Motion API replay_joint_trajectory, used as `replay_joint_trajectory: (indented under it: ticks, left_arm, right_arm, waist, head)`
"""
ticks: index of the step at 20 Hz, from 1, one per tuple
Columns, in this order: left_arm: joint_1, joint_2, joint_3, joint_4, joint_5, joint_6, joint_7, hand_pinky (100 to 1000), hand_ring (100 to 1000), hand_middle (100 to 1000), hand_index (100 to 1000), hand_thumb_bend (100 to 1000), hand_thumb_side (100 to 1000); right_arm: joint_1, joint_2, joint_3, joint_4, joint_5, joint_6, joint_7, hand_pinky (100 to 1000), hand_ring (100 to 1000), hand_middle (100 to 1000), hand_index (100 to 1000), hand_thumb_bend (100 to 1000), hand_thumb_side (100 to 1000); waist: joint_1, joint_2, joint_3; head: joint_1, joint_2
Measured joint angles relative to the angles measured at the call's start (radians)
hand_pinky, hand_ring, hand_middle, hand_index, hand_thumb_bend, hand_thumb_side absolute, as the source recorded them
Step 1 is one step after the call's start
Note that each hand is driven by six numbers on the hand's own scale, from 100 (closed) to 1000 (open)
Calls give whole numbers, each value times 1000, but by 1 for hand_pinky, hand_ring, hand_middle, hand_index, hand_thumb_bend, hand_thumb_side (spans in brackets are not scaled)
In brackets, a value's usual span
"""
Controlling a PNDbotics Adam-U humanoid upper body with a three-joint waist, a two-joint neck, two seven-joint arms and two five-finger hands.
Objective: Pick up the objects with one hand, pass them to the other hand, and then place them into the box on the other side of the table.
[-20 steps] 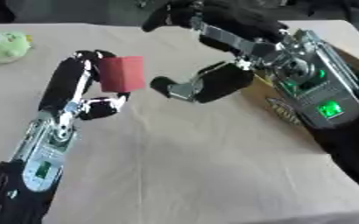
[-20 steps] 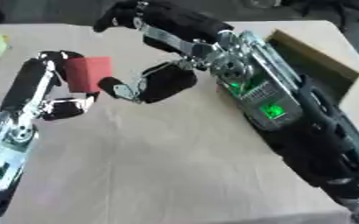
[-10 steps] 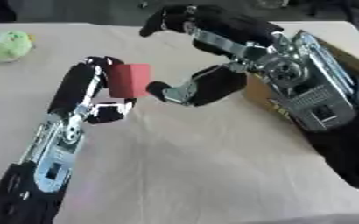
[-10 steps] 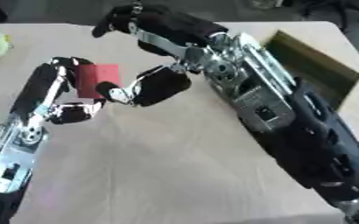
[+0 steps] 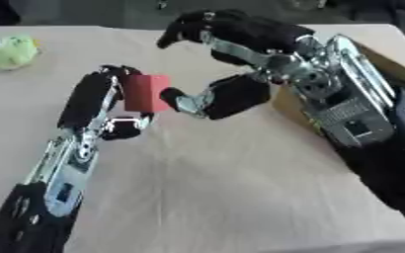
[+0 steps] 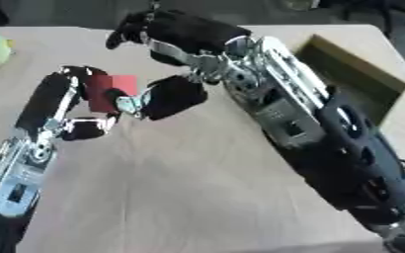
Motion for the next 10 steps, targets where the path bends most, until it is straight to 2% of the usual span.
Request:
replay_joint_trajectory:
  ticks: [6,10]
  left_arm:
    - [0,0,0,0,0,12,23,408,448,434,511,281,100]
    - [-2,11,0,0,15,11,28,406,445,431,507,268,100]
  right_arm:
    - [0,1,-3,0,1,8,-4,949,911,864,897,289,673]
    - [1,1,-43,0,-36,9,-44,952,887,846,894,298,623]
  waist:
    - [1,0,0]
    - [2,0,-3]
  head:
    - [3,0]
    - [5,0]
